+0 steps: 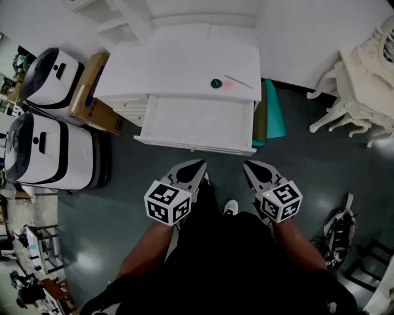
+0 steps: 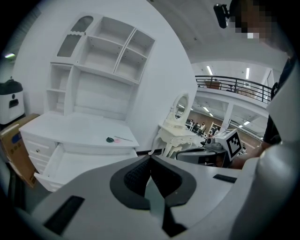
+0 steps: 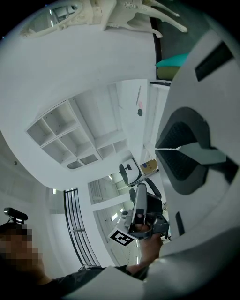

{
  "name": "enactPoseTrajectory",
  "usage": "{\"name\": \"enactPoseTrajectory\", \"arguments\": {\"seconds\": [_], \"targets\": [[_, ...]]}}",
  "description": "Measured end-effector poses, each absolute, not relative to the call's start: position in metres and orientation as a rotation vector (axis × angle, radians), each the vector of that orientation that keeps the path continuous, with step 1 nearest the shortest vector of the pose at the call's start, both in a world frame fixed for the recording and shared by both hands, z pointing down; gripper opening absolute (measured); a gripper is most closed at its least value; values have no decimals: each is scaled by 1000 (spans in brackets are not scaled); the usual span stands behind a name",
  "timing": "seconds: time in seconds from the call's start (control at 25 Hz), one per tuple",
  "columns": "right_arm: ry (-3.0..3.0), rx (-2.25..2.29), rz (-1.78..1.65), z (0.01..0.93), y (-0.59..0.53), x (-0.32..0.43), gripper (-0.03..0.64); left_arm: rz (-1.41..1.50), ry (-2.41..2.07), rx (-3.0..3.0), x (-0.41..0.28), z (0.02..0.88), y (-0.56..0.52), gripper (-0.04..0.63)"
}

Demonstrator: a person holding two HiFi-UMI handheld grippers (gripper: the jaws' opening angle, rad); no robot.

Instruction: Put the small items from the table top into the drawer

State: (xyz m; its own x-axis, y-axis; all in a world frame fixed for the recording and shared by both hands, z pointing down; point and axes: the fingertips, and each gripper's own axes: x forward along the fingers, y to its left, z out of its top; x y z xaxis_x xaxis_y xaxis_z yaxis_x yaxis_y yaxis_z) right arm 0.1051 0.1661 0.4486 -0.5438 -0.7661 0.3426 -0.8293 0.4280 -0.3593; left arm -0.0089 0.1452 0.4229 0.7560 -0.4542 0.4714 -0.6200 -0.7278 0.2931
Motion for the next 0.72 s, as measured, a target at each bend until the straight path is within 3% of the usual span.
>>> {"name": "enactPoseTrajectory", "arguments": {"seconds": [0.72], "targets": [[-2466,1469,757,447,56,85,28,554,-743,2541,-27,427,32,3]]}}
